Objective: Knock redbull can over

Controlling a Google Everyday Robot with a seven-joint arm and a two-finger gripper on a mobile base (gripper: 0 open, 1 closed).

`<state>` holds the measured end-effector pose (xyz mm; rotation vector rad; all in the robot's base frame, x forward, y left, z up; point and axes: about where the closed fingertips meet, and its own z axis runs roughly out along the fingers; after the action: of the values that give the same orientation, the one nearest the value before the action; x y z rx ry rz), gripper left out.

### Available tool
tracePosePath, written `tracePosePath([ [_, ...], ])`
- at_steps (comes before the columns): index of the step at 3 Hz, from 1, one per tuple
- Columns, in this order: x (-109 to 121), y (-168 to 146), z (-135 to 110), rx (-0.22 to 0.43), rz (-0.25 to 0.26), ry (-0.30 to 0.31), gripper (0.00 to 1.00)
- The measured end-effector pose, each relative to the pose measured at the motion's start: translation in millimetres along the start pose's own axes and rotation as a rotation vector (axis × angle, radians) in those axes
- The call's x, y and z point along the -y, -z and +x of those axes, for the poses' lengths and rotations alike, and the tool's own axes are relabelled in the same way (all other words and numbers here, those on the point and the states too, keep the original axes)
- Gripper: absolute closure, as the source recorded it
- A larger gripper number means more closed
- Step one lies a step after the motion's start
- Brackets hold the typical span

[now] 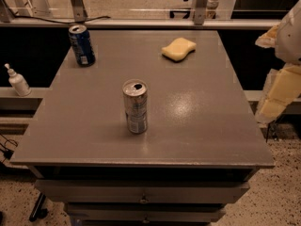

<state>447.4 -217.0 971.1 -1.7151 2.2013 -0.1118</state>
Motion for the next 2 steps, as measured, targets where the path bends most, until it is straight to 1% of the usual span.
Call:
tracePosePath([
  [1,4,-21,-8,0.076,0.010,-0.022,0.00],
  [2,5,-40,-27,0.214,0.002,-0.059,0.00],
])
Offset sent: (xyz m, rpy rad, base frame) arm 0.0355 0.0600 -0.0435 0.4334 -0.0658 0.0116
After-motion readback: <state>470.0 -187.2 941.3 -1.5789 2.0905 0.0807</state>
